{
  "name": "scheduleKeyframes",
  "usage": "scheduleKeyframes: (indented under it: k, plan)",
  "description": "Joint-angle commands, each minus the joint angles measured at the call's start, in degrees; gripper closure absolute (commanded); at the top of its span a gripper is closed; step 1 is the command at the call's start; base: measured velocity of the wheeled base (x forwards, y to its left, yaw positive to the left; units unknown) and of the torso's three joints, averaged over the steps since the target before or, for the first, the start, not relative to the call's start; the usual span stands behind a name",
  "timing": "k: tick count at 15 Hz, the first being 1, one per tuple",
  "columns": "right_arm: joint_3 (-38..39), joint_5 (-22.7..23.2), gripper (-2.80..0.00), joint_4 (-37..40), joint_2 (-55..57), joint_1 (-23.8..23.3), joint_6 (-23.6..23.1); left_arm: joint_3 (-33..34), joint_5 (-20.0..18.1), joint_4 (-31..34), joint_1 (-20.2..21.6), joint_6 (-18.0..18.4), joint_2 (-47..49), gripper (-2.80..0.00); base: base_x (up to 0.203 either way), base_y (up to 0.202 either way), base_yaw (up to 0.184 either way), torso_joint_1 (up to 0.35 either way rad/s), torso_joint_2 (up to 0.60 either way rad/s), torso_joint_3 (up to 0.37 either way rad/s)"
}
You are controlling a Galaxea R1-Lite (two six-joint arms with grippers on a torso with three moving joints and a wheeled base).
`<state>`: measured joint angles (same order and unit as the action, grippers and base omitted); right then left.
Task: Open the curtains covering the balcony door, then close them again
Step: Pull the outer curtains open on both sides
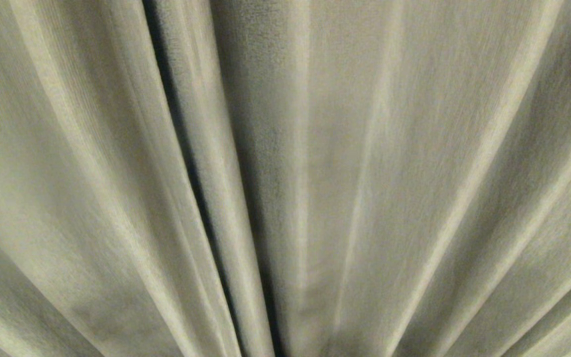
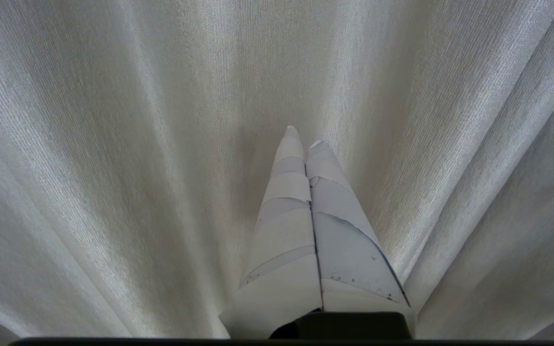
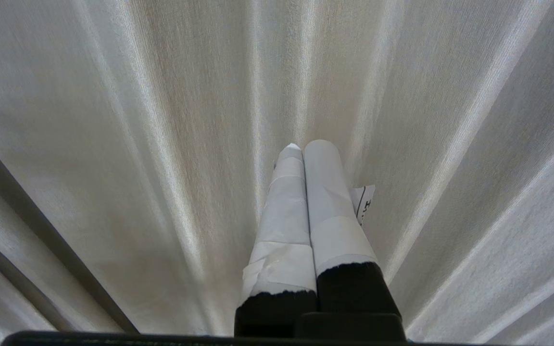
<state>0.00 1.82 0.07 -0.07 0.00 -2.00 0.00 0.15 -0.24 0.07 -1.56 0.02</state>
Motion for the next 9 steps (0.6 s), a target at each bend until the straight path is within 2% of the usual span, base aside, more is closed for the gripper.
scheduleKeyframes:
  k: [1, 9]
  plan:
    - [0.0, 0.03, 0.0, 0.01, 0.07, 0.0, -0.02, 0.0, 0.02, -0.02, 0.01, -0.02, -0.02, 0.0, 0.0, 0.0, 0.0, 0.0, 0.0, 0.0]
    - [0.0, 0.03, 0.0, -0.07, 0.07, 0.0, -0.02, 0.0, 0.02, -0.02, 0.01, 0.09, -0.02, 0.0, 0.0, 0.0, 0.0, 0.0, 0.0, 0.0]
